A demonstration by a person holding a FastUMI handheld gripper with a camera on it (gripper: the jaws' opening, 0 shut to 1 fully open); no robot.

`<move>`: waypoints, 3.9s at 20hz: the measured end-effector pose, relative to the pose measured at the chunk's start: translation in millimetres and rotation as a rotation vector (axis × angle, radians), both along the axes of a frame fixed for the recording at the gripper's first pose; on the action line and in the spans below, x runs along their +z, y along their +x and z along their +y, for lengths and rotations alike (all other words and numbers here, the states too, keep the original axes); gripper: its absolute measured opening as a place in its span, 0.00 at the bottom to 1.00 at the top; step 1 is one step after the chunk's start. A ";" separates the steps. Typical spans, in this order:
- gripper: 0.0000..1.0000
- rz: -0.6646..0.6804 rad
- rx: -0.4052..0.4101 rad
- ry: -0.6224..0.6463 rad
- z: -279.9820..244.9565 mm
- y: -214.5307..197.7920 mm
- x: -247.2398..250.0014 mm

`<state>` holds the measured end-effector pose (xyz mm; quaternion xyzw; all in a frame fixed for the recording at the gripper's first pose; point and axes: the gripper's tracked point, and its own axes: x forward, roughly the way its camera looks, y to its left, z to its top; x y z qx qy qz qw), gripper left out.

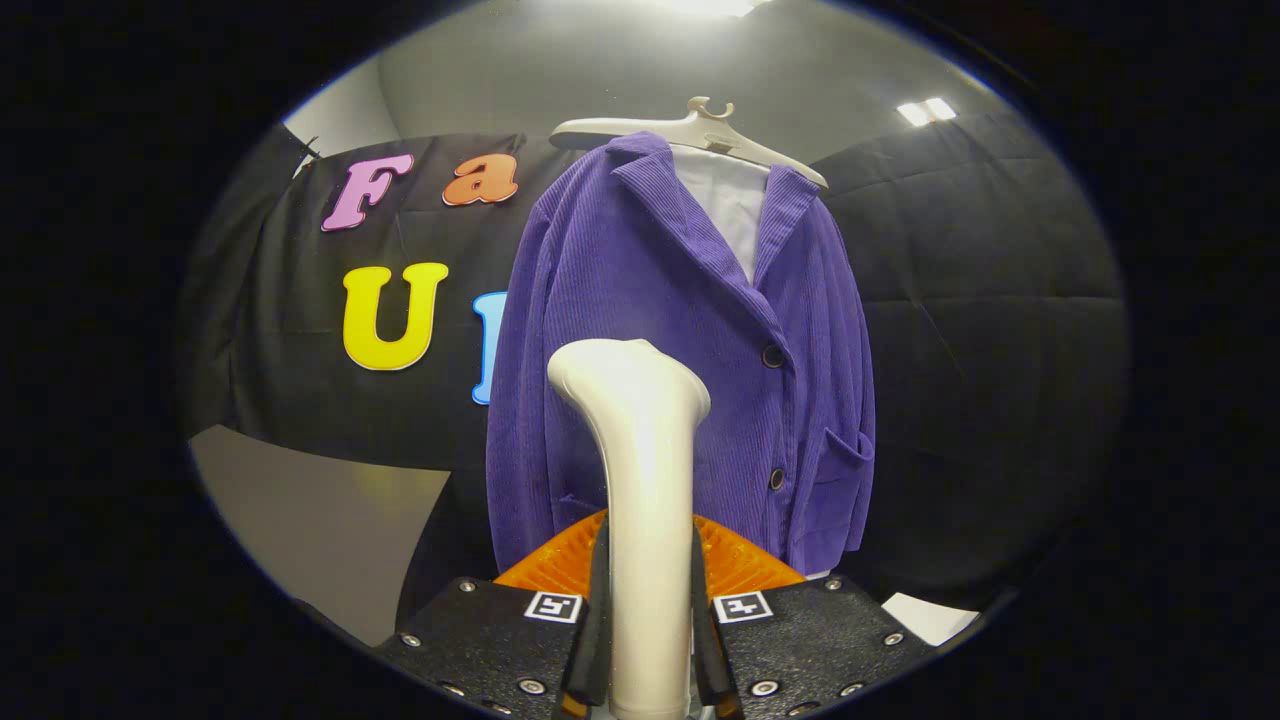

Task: Iron the clothes twice with a garment steamer, once on the left side and once on the right side.

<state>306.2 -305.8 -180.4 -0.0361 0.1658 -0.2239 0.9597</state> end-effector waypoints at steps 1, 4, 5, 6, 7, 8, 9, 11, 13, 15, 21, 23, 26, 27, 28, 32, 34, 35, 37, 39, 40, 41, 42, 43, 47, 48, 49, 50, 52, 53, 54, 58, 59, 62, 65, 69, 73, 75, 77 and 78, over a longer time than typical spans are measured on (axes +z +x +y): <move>0.33 0.003 -0.005 0.003 -0.7 -3.6 -4.6; 0.33 0.009 -0.024 0.016 -2.2 -15.0 -18.8; 0.33 0.011 -0.025 0.025 -1.0 -19.4 -25.0; 0.33 0.019 -0.029 0.031 -0.7 -23.2 -31.1; 0.33 0.028 -0.033 0.031 -1.6 -27.2 -38.8; 0.34 0.039 -0.037 0.032 -1.9 -30.4 -44.9; 0.33 0.048 -0.040 0.036 -1.8 -33.2 -50.8; 0.33 0.065 -0.043 0.046 -0.4 -39.1 -62.7; 0.33 0.083 -0.049 0.051 -0.6 -46.7 -74.5; 0.33 0.102 -0.055 0.058 -0.2 -52.5 -86.7; 0.34 0.166 -0.074 0.085 0.2 -64.9 -130.2; 0.33 0.192 -0.079 0.095 0.5 -71.0 -144.9; 0.34 0.228 -0.085 0.106 1.0 -80.3 -163.6; 0.34 0.239 -0.085 0.110 1.6 -83.2 -169.2; 0.33 0.249 -0.088 0.114 1.3 -87.5 -174.8; 0.34 0.275 -0.090 0.125 6.7 -104.9 -184.2; 0.34 0.257 -0.088 0.114 9.3 -110.2 -171.7; 0.34 0.241 -0.088 0.107 9.7 -112.2 -161.0; 0.34 0.202 -0.090 0.090 9.8 -116.1 -135.3; 0.34 0.158 -0.092 0.067 9.6 -118.2 -103.5; 0.34 0.130 -0.092 0.059 10.2 -118.1 -84.8; 0.33 0.100 -0.092 0.051 10.8 -117.5 -66.4; 0.34 0.071 -0.092 0.044 10.2 -116.1 -47.6; 0.34 0.044 -0.092 0.036 9.9 -114.5 -30.5; 0.33 -0.068 -0.080 0.003 7.8 -107.6 37.6; 0.33 -0.088 -0.078 -0.004 6.7 -102.8 50.9; 0.33 -0.103 -0.078 -0.014 3.8 -98.3 62.2; 0.33 -0.118 -0.078 -0.023 1.1 -93.9 73.7; 0.33 -0.165 -0.080 -0.036 -4.8 -84.1 99.1; 0.33 -0.190 -0.085 -0.040 -9.3 -81.1 111.9; 0.33 -0.208 -0.094 -0.047 -15.1 -77.7 122.9; 0.33 -0.253 -0.113 -0.085 -36.6 -62.4 156.6; 0.33 -0.278 -0.120 -0.088 -42.3 -56.1 167.8; 0.33 -0.333 -0.147 -0.123 -62.8 -40.6 197.5; 0.33 -0.360 -0.152 -0.154 -78.6 -25.2 222.2; 0.33 -0.374 -0.176 -0.181 -108.4 -3.9 241.0; 0.33 -0.351 -0.192 -0.191 -136.0 26.6 239.8; 0.33 -0.327 -0.197 -0.183 -148.7 40.3 232.1; 0.33 -0.315 -0.201 -0.158 -156.3 47.8 222.0; 0.33 -0.310 -0.198 -0.150 -157.2 50.4 216.1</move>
